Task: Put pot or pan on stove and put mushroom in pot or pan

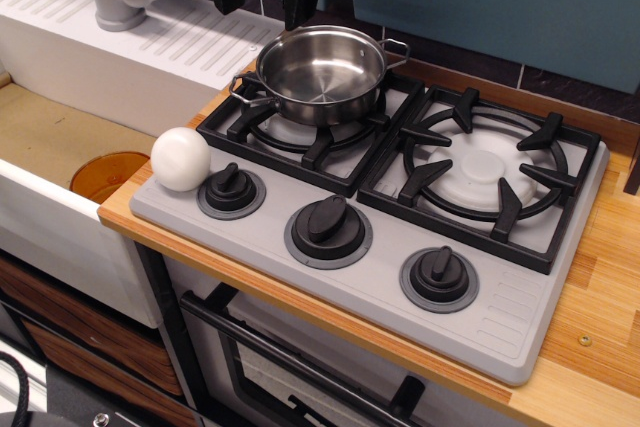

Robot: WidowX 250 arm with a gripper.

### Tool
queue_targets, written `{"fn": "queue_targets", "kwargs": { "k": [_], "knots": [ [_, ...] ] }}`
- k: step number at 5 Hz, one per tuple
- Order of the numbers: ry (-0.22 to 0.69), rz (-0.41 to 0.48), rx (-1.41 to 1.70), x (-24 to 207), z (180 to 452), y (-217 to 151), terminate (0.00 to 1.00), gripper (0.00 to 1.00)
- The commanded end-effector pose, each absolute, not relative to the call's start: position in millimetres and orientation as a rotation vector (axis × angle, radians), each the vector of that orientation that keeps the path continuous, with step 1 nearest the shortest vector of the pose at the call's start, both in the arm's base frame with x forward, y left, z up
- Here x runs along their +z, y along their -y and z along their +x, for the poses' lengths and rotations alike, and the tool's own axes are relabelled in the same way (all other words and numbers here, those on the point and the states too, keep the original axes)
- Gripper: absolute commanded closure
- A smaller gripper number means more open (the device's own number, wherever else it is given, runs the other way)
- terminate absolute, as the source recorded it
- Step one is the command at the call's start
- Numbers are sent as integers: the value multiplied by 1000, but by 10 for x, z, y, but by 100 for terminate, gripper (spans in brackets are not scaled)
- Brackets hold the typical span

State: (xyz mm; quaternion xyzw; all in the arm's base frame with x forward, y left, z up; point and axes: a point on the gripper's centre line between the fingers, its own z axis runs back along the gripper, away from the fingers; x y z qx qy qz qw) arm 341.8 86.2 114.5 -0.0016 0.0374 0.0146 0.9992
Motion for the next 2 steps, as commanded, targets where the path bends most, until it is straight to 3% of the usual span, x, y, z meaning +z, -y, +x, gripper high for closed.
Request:
{"fn": "queue_targets", "kwargs": {
  "k": [1, 2],
  "knots": [
    [139, 164, 49, 1535, 3176, -950, 0, 0],
    [171, 180, 44, 1480, 3075, -993, 0, 0]
  ]
}}
